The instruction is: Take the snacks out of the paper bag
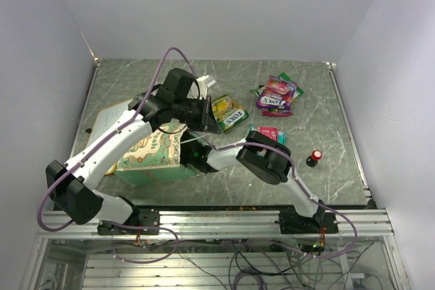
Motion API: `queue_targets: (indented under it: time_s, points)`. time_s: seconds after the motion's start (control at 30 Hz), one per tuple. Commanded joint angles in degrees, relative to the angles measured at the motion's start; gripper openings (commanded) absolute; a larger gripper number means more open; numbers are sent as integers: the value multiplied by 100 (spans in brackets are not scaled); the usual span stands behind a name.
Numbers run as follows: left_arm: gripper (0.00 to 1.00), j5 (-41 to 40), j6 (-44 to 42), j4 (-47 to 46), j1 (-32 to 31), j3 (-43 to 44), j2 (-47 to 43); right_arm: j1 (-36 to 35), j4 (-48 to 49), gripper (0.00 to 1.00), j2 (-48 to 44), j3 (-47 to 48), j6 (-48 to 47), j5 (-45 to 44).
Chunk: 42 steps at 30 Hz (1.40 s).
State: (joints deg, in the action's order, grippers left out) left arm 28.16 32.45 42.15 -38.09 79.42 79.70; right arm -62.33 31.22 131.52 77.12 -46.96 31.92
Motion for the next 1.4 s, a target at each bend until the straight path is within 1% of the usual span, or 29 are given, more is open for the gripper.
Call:
queue_targets:
  time_s: [0.0,0.03,0.07,0.23,0.4,0.57,0.7,0.8,0.93,1.03,1.13,1.2,1.3,1.33,1.37]
  points:
    - [7,125,218,-496,-67,-67,-204,81,715,15,-60,-387,630,-891]
    - [7,130,257,-536,-65,-85,-216,128,871,10,-115,-474,737,-978]
    - [7,143,293,-579,-73,-112,-230,164,1005,8,-146,-543,847,-1078]
    - [7,40,367,-627,-76,-93,-237,312,1292,0,-408,-873,1050,-1438]
    - [7,-473,318,-369,-76,27,-280,398,1378,0,-896,-1520,1114,-1666]
    - [7,-1083,383,-156,-67,-105,-453,405,1192,0,-1521,-2225,1192,-1932]
    - [7,-1540,443,22,-34,-168,-593,400,912,0,-2269,-2795,1338,-2075]
    - [7,-1773,484,40,-1,-225,-697,427,754,0,-2689,-3226,1461,-2204]
    - [7,-2017,567,60,21,-326,-873,472,428,0,-3240,-3596,1474,-2287]
    - [7,-2148,562,111,46,-359,-1004,537,346,0,-3690,-3874,1681,-2269]
    - [7,-2040,527,33,49,-472,-1133,572,200,0,-4181,-4082,1776,-2232]
    - [7,-1734,552,-277,54,-678,-1239,583,46,0,-4386,-4139,1839,-2314]
    - [7,-1128,758,-806,47,-854,-1231,577,-241,0,-4168,-3908,1691,-2316]
    - [7,-1030,795,-824,47,-808,-1176,576,-390,0,-4056,-3755,1645,-2236]
    - [7,-1123,787,-774,47,-708,-1123,585,-497,0,-4030,-3666,1568,-2204]
